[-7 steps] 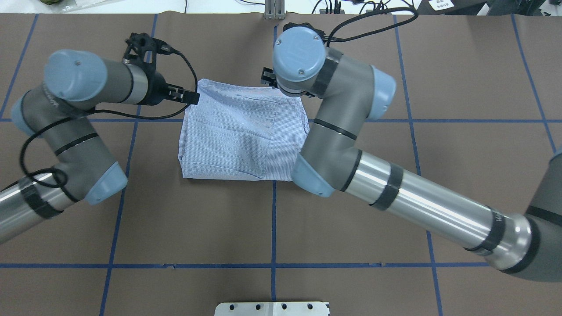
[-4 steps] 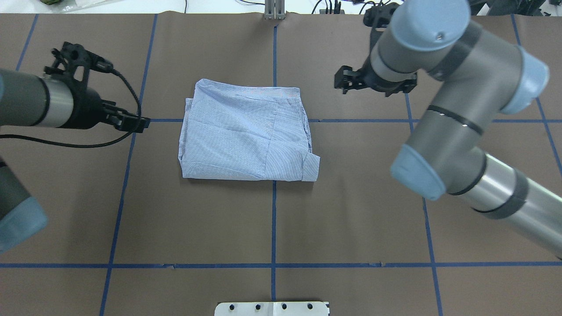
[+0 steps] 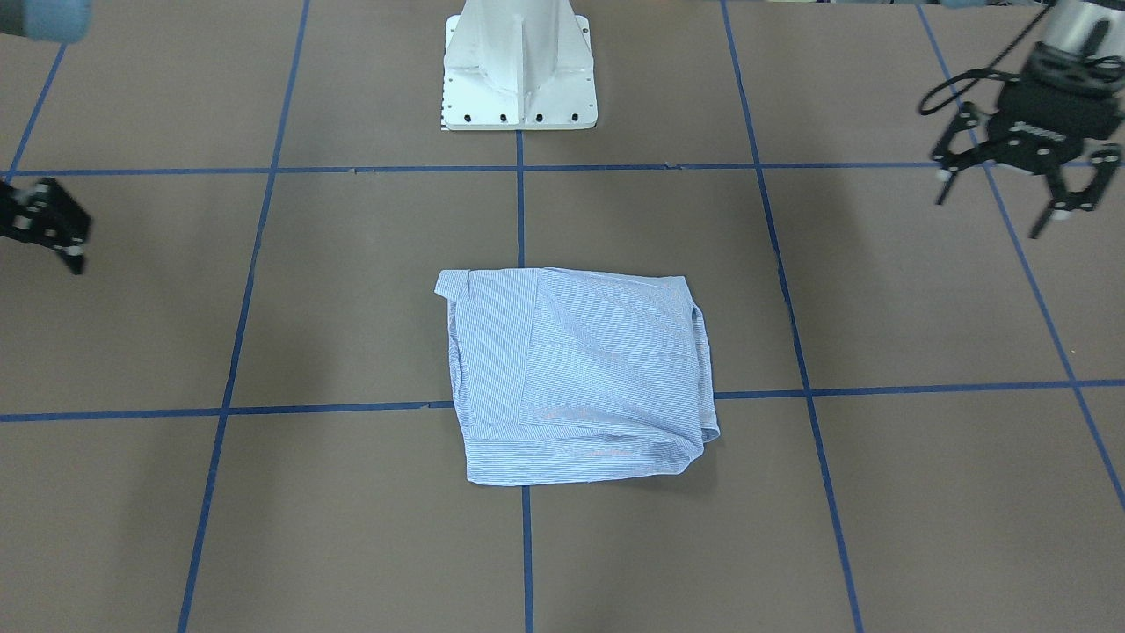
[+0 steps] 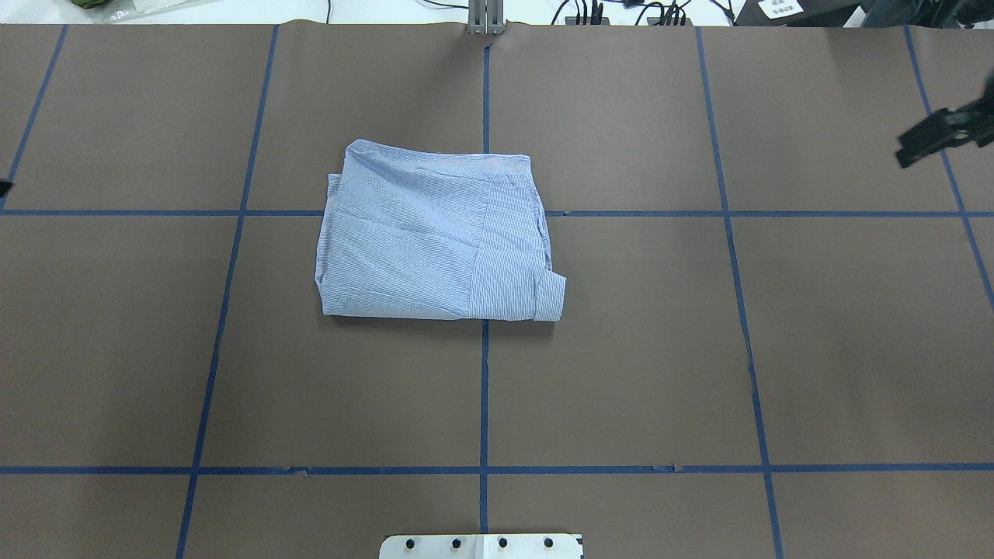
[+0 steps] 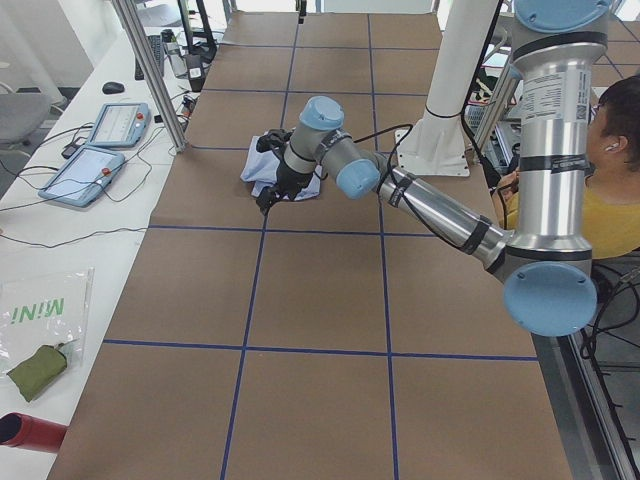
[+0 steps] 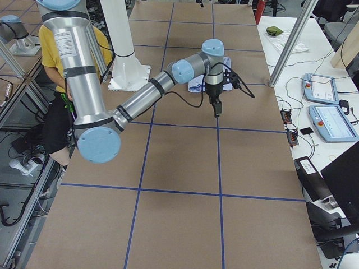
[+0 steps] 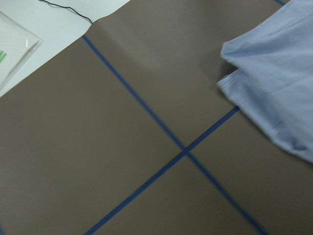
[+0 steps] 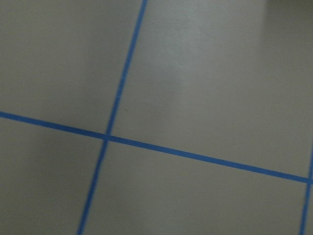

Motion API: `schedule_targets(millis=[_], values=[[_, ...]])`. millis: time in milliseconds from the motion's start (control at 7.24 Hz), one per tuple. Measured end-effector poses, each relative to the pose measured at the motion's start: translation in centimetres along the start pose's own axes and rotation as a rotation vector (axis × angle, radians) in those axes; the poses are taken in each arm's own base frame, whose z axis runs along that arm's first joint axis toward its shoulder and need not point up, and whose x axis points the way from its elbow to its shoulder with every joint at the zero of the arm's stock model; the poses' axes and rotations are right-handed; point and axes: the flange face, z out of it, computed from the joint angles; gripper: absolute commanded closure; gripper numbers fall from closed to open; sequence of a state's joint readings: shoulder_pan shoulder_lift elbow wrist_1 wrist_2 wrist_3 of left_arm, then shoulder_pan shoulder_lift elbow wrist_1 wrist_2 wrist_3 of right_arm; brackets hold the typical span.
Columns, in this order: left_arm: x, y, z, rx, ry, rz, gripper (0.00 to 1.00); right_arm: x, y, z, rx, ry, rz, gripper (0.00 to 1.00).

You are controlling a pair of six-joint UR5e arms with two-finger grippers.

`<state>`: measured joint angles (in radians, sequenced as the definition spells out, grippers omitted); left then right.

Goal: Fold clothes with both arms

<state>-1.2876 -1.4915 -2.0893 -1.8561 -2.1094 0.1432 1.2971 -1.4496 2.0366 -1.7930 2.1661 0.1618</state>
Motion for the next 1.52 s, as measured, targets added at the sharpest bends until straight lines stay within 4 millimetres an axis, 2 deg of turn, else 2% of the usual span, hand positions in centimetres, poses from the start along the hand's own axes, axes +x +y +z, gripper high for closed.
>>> schedule_targets(millis=[138, 276, 415, 553, 691, 829, 967, 1106, 1520], values=[[-5.4, 4.6, -0.3, -0.034, -0.017, 0.04, 0.0, 6.3, 3.7, 0.3, -0.03, -0.003, -0.034, 0.0], [-9.4, 8.6, -0.2, -0.063, -0.033, 0.033, 0.0, 10.9, 7.8, 1.2, -0.064, -0.022, -0.017, 0.0], [-11.9, 12.2, 0.3, -0.101, -0.045, -0.007, 0.0, 14.0, 11.8, 2.5, -0.096, -0.039, 0.033, 0.0], [-13.2, 15.7, 1.3, -0.143, -0.043, -0.052, 0.0, 15.9, 14.9, 3.7, -0.118, -0.048, 0.076, 0.0], [-13.9, 18.4, 1.6, -0.17, -0.04, -0.09, 0.0, 16.9, 17.1, 4.8, -0.134, -0.053, 0.107, 0.0], [-14.3, 21.0, 1.8, -0.195, -0.032, -0.135, 0.0, 17.3, 18.2, 5.2, -0.14, -0.055, 0.134, 0.0], [-14.6, 22.9, 2.5, -0.228, -0.007, -0.185, 0.0, 17.5, 18.8, 5.5, -0.146, -0.054, 0.168, 0.0], [-14.7, 23.8, 3.0, -0.26, 0.038, -0.24, 0.0, 17.7, 19.4, 5.8, -0.155, -0.049, 0.197, 0.0], [-14.4, 24.7, 3.7, -0.289, 0.137, -0.331, 0.0, 18.3, 21.2, 6.8, -0.145, -0.037, 0.205, 0.0]])
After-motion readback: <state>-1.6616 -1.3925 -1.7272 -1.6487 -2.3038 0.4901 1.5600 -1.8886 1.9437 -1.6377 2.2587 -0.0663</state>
